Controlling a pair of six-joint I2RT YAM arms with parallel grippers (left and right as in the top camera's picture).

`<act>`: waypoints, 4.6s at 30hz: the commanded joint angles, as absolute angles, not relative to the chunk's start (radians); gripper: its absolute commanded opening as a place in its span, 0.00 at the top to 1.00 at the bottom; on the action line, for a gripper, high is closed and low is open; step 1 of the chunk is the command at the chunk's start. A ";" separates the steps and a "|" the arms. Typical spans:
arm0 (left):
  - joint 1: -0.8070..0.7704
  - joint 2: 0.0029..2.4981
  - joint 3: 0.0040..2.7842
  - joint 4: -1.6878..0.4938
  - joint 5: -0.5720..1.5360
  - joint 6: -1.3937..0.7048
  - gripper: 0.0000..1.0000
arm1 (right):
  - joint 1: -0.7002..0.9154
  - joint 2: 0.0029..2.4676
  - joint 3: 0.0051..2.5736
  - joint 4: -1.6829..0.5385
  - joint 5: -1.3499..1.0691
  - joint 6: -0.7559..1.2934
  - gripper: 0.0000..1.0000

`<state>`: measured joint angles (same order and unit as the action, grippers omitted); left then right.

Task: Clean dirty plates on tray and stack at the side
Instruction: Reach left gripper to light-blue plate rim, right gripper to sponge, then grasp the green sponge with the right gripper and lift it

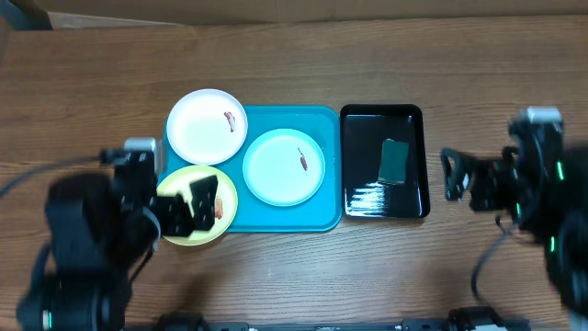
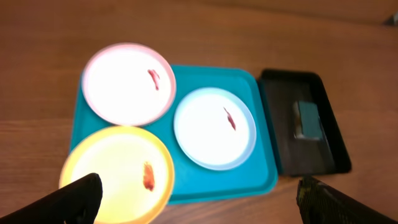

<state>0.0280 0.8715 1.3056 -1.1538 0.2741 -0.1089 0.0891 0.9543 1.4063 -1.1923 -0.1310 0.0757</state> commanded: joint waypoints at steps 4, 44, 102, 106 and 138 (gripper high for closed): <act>0.030 1.087 1.375 -1.211 0.442 -0.112 0.17 | 0.084 1.260 1.619 -1.385 -0.323 0.081 0.00; -0.203 1.896 1.342 -1.061 0.104 -0.353 0.59 | 0.184 1.810 1.343 -0.986 0.033 0.368 0.32; -0.204 1.896 1.342 -0.957 0.070 -0.363 0.53 | 0.287 1.811 1.071 -0.606 0.138 0.393 0.42; -0.204 1.896 1.342 -0.957 0.070 -0.363 0.53 | 0.287 1.811 1.071 -0.606 0.138 0.393 0.77; -0.212 1.897 1.242 -0.817 0.041 -0.409 0.49 | 0.287 1.806 1.251 -0.818 0.039 0.253 0.96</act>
